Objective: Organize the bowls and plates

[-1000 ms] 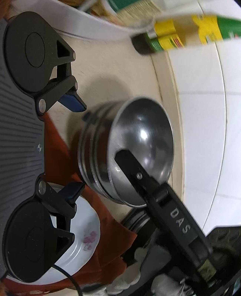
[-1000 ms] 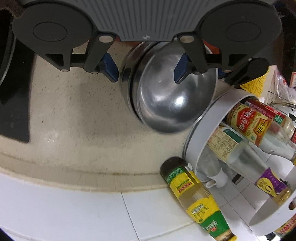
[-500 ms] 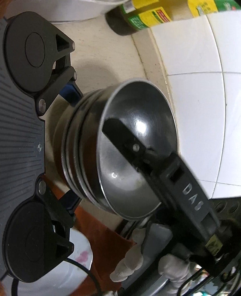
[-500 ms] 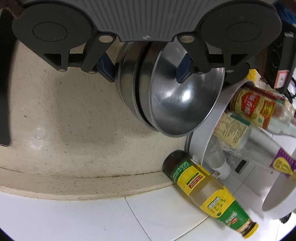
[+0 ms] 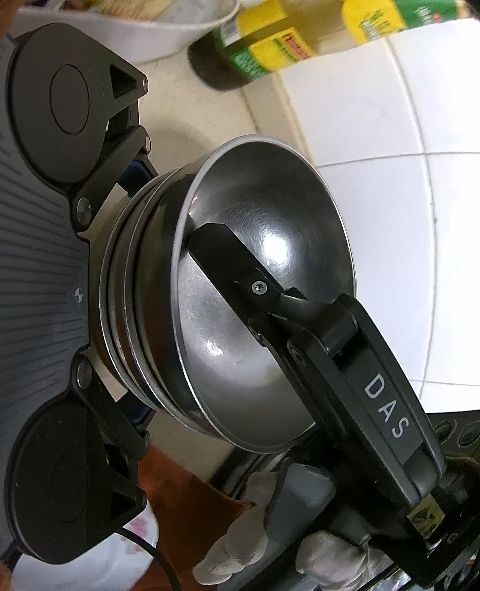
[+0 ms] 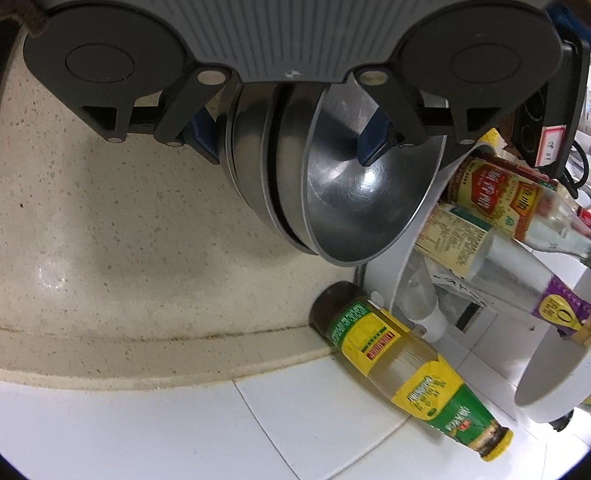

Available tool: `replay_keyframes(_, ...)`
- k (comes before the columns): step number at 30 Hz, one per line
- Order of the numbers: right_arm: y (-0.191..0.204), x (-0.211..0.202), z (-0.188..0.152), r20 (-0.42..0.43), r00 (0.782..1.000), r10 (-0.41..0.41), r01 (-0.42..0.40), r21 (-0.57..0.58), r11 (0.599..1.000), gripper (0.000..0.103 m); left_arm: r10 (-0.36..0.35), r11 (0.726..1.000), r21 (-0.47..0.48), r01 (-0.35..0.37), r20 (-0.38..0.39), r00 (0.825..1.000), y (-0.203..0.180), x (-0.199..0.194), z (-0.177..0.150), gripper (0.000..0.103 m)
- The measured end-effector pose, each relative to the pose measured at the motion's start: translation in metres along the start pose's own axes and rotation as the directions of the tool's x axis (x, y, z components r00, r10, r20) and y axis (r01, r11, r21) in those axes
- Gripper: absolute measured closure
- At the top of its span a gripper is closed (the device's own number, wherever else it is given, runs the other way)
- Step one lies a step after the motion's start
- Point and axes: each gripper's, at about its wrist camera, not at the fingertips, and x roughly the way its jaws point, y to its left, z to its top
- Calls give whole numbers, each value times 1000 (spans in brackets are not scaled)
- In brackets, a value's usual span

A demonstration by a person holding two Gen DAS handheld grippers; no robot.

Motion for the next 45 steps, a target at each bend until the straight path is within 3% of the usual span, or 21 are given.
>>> replay_keyframes(16, 67, -90, 8, 76, 997, 35, -23, -149, 989, 29, 149, 989, -4, -149, 102, 984, -64, -94, 47, 0)
replay_keyframes(24, 109, -147, -7, 128, 991, 43, -18, -192, 981, 29, 161, 986, 23, -166, 135, 978, -92, -126, 61, 0)
replay_keyframes(34, 150, -186, -58, 170, 985, 4, 26, -173, 985, 29, 106, 991, 61, -115, 145, 984, -123, -165, 28, 0)
replay_keyframes(45, 159, -181, -131, 146, 989, -18, 30, -82, 996, 29, 44, 997, 64, -48, 66, 997, -149, -175, -30, 0)
